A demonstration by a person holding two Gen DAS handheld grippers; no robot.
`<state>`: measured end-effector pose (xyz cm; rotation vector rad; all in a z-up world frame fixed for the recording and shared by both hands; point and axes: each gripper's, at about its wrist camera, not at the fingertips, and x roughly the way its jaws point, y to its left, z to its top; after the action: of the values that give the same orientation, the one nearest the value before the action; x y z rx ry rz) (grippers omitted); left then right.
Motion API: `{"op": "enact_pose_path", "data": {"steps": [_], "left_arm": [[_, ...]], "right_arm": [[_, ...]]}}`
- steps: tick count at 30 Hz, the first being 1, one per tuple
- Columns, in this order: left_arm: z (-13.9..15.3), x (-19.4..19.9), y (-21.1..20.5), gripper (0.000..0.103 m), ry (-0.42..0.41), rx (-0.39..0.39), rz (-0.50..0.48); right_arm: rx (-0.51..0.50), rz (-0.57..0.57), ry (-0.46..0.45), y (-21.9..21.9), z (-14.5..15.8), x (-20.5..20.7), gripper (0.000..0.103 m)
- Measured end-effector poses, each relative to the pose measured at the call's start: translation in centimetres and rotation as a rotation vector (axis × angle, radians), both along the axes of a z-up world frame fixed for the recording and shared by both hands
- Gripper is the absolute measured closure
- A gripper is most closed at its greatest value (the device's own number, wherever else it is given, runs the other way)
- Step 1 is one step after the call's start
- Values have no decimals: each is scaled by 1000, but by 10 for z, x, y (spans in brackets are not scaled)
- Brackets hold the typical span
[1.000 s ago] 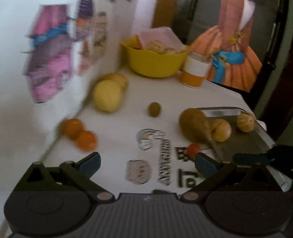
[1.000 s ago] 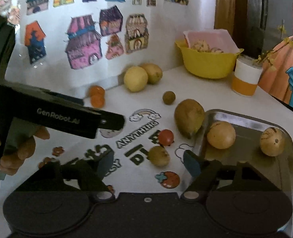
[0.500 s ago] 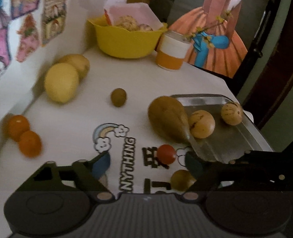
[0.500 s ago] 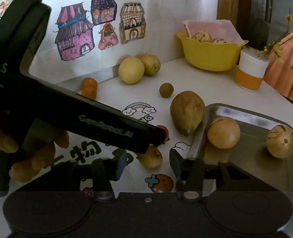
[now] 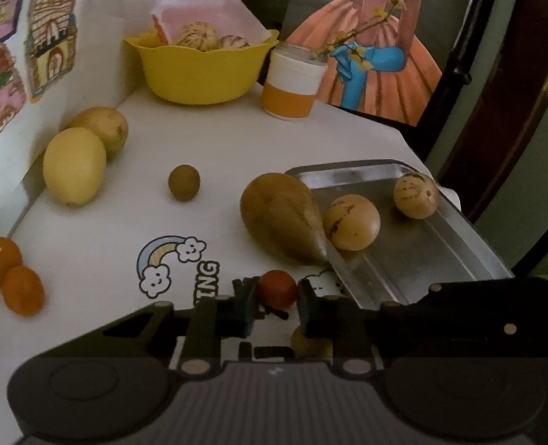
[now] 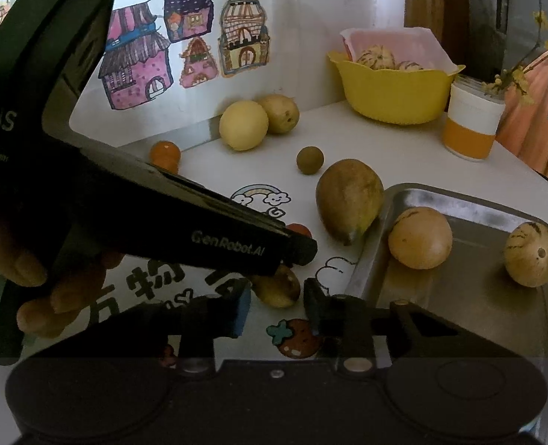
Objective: Organize fruits
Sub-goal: 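Grasp a small brown fruit with the right tool while the left tool grasps the red cherry tomato, then lower both held fruits onto the metal tray and open both tools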
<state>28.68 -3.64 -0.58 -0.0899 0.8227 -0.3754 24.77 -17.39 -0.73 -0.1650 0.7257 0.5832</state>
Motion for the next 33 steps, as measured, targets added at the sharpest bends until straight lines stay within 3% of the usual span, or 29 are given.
{"op": "enact_pose_path", "data": {"steps": [7, 17, 27, 33], "left_arm": [[7, -5, 4, 80, 30, -10, 60], [36, -28, -5, 80, -74, -21, 142], [26, -18, -62, 80, -83, -43, 86], [12, -13, -80, 80, -66, -17, 76]], "right_arm": [[39, -7, 9, -7, 3, -4, 74], [141, -105, -79, -58, 34, -20, 74], [15, -216, -153, -117, 26, -6, 74], [-13, -232, -133, -132, 13, 8, 74]]}}
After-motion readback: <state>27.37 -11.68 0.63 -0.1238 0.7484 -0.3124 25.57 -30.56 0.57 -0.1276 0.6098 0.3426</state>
